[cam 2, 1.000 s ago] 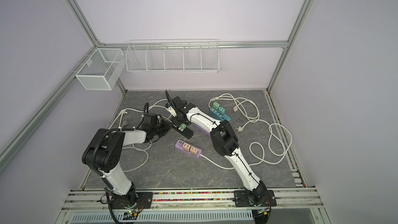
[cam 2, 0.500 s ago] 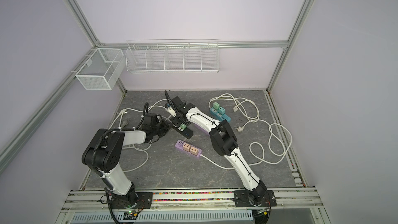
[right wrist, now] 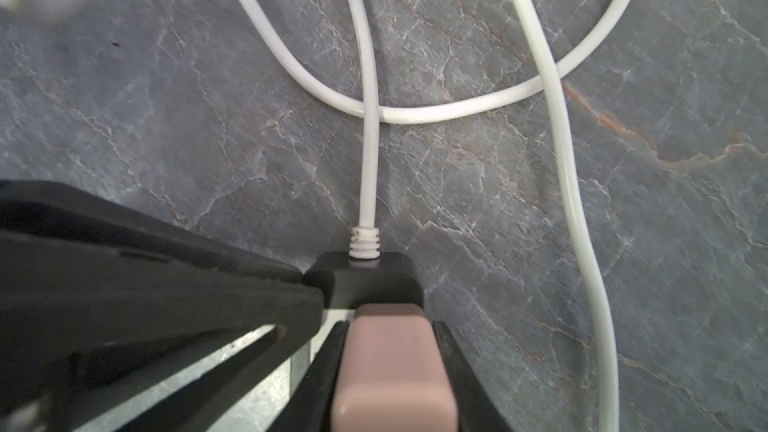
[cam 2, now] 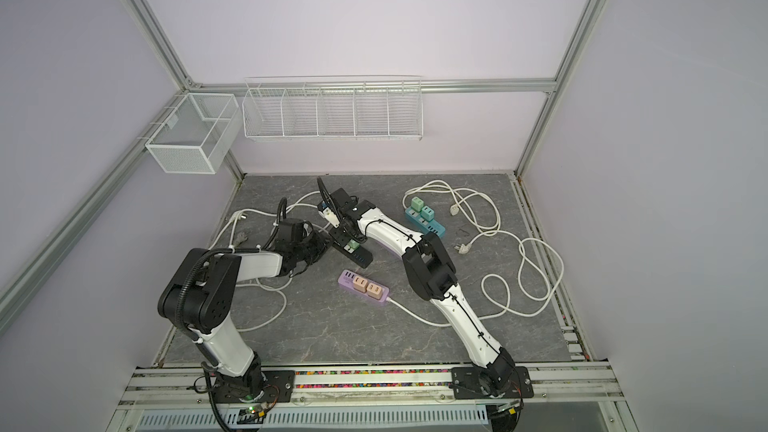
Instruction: Pull the plug off the socket
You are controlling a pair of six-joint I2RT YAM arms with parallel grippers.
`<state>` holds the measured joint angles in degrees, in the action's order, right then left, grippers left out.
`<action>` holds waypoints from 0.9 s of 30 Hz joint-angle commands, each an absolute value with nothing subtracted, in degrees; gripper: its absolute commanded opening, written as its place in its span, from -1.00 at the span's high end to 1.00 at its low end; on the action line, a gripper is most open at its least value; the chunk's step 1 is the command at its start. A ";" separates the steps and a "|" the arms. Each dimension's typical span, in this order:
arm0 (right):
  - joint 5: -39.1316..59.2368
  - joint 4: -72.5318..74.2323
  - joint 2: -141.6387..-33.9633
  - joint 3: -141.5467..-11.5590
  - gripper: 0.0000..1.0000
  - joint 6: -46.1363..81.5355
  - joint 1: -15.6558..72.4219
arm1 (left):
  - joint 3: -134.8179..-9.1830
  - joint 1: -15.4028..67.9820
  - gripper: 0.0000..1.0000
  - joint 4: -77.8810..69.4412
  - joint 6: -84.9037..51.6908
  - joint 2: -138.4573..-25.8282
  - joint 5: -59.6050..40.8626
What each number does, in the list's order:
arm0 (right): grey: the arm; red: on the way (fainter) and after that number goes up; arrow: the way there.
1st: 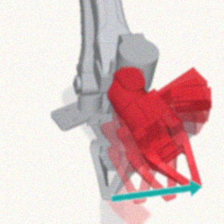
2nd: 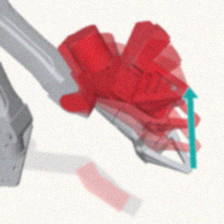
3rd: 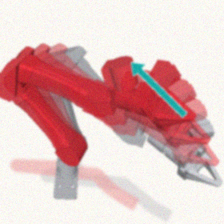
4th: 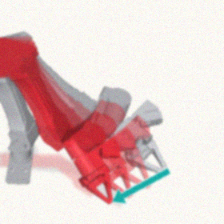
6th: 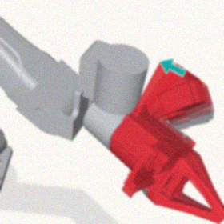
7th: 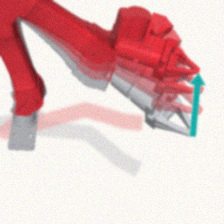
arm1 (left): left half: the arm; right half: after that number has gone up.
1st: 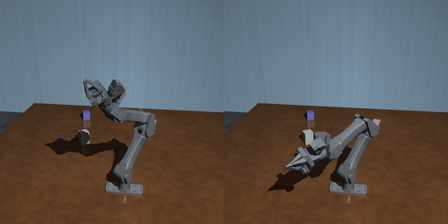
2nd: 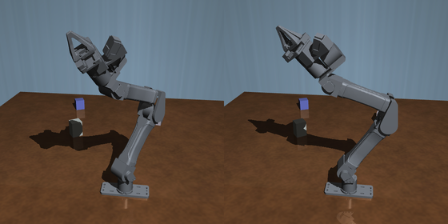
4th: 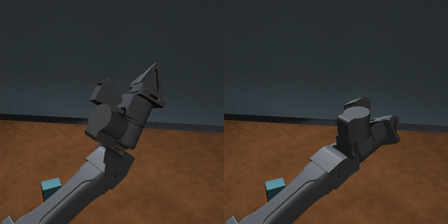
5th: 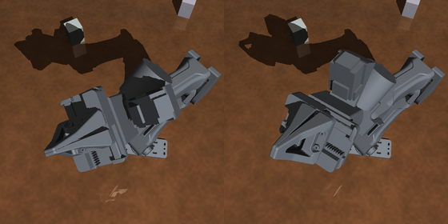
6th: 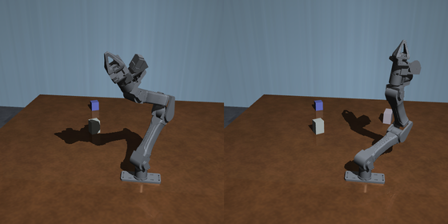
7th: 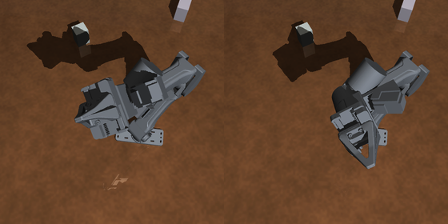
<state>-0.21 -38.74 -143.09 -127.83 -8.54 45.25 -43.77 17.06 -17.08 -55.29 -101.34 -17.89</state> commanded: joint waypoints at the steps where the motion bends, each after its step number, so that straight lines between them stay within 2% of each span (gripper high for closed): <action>1: -0.32 -39.69 -143.27 -129.02 0.36 -10.63 45.44 | -41.44 17.55 0.63 -11.09 -55.90 -103.27 -15.19; 27: 0.13 -40.34 -140.72 -130.47 0.48 -11.62 45.23 | -39.46 17.65 0.67 -10.78 -56.62 -102.91 -13.24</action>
